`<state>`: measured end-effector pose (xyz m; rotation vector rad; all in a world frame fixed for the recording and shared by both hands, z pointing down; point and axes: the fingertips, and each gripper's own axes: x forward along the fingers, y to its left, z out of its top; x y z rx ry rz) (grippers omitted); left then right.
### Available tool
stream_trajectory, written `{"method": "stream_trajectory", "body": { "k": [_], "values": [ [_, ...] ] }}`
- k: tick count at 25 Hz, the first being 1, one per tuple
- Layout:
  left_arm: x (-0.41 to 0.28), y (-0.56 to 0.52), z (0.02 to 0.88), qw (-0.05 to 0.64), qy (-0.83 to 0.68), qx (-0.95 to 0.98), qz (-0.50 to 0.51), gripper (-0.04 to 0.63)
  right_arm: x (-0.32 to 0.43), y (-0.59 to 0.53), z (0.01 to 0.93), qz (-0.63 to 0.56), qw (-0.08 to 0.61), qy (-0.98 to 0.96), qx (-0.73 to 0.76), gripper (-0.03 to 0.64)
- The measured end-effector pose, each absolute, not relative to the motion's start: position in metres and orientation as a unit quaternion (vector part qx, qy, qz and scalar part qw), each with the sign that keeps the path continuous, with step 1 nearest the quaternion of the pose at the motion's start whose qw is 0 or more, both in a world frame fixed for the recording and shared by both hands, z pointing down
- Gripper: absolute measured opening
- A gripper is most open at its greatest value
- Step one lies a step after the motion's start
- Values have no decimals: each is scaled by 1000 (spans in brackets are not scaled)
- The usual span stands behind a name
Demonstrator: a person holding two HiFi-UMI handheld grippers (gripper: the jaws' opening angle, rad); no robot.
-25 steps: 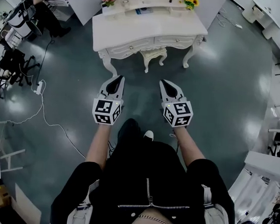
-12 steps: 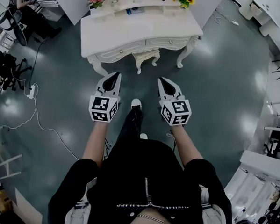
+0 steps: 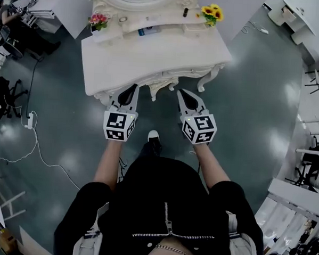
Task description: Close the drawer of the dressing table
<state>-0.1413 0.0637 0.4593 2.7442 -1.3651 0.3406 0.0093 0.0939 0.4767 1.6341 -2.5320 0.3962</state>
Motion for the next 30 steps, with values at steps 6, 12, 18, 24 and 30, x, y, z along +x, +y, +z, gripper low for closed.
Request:
{"method": "stream_trajectory", "body": {
  "k": [6, 12, 18, 24, 30],
  "values": [
    [-142, -15, 451, 25, -437, 892, 108, 21, 10, 13, 469, 126, 44, -829, 542, 5],
    [-151, -67, 457, 34, -451, 886, 106, 21, 6, -50, 475, 127, 51, -836, 532, 5],
    [-159, -124, 458, 42, -479, 871, 101, 21, 0, -122, 478, 121, 53, -851, 508, 5],
    [-152, -188, 458, 49, -518, 847, 106, 21, 5, -202, 479, 111, 64, -876, 465, 5],
    [-132, -255, 449, 57, -559, 821, 105, 21, 17, -280, 470, 96, 78, -902, 413, 5]
  ]
}}
